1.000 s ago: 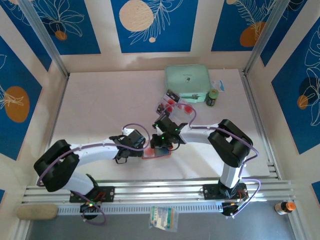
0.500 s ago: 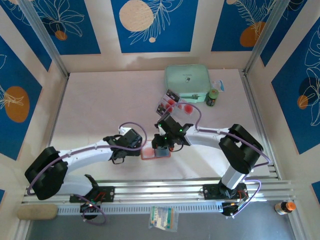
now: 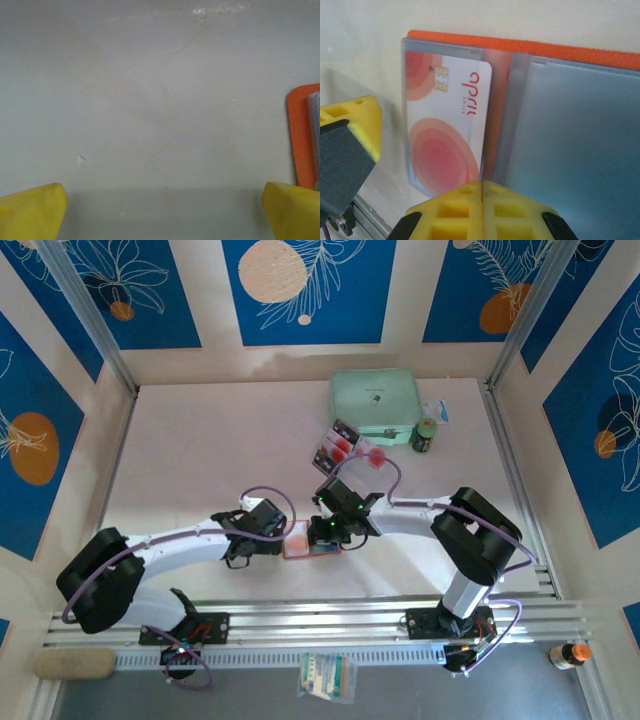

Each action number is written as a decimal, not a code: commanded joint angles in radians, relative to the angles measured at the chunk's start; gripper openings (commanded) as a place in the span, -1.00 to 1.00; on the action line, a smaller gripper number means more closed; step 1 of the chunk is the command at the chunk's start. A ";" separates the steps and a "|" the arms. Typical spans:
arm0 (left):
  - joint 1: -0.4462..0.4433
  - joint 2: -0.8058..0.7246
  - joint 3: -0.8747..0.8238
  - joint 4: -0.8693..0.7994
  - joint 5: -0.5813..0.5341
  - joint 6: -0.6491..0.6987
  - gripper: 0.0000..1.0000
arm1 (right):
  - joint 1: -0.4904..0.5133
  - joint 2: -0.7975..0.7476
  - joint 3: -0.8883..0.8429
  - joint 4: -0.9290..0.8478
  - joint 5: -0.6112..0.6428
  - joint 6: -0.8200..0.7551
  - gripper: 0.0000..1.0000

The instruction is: Put the credit cards into the card holder

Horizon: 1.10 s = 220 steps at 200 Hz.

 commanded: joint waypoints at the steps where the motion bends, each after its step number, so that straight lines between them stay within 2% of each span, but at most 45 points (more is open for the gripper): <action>1: 0.010 0.027 -0.010 0.015 0.021 0.004 1.00 | 0.010 0.020 0.002 0.003 -0.010 0.008 -1.00; 56: 0.010 0.081 -0.004 0.042 0.039 0.013 1.00 | 0.022 0.043 0.026 -0.003 -0.025 0.007 -1.00; 146: 0.011 0.084 -0.011 0.059 0.047 0.013 1.00 | 0.050 0.088 0.068 -0.017 -0.051 0.000 -1.00; 220: 0.013 -0.034 0.030 -0.026 -0.009 0.015 0.99 | 0.025 0.022 0.077 -0.064 -0.041 -0.012 -1.00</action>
